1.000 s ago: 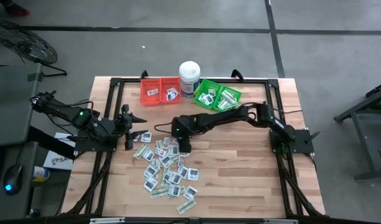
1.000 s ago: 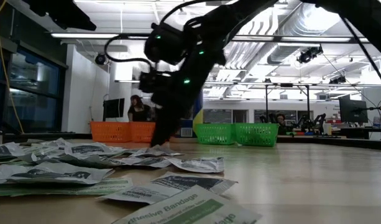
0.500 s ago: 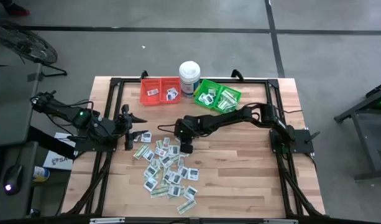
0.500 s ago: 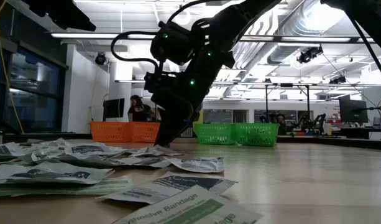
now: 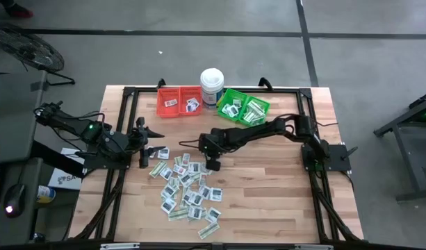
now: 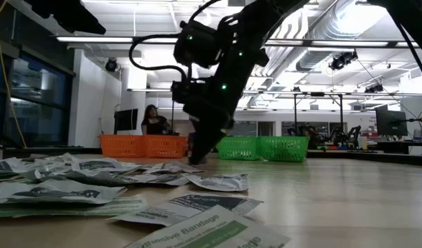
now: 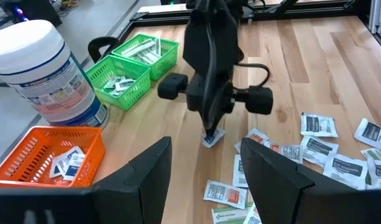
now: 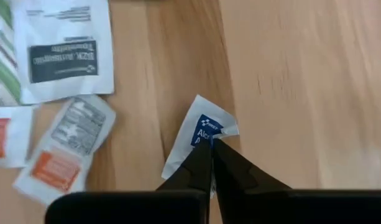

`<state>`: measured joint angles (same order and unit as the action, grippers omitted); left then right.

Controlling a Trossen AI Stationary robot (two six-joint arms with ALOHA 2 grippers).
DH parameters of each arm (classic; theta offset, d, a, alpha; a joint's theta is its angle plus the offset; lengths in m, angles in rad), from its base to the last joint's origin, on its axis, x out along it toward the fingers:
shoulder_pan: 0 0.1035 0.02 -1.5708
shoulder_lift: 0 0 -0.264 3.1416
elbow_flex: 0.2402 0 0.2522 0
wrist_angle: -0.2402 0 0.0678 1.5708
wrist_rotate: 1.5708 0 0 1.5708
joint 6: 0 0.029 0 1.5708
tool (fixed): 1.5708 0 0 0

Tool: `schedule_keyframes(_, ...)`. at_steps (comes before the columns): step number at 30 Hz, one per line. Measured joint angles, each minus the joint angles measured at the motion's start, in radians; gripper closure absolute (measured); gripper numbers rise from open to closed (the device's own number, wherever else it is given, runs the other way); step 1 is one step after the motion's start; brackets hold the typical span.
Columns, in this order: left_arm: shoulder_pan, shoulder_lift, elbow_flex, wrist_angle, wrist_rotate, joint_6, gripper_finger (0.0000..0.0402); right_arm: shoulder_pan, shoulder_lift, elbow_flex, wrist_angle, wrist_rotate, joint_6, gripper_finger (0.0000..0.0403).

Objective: Pick & Place First Aid Supplies
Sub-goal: Put the blue alcohol pad into the right orange bin

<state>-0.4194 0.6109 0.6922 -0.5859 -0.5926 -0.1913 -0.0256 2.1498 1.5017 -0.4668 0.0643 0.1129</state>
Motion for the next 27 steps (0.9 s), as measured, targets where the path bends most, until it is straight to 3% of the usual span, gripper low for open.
schedule_keyframes(12,0.0,0.048,0.0,0.133,0.0,0.052,0.0213,0.001,-0.152,0.005,0.025,-0.038,-0.007,0.0402)
schedule_keyframes(16,0.0,0.105,0.0,0.211,-0.014,0.065,0.0213,0.001,-0.23,0.005,0.042,0.029,-0.025,0.0402)
schedule_keyframes(21,0.0,0.176,0.0,0.316,-0.102,0.055,0.0213,0.001,-0.334,0.008,0.084,0.148,-0.074,0.0403)
schedule_keyframes(27,0.001,0.26,0.0,0.496,-0.18,0.082,0.0213,0.027,-0.39,0.008,0.23,0.255,-0.184,0.0403)
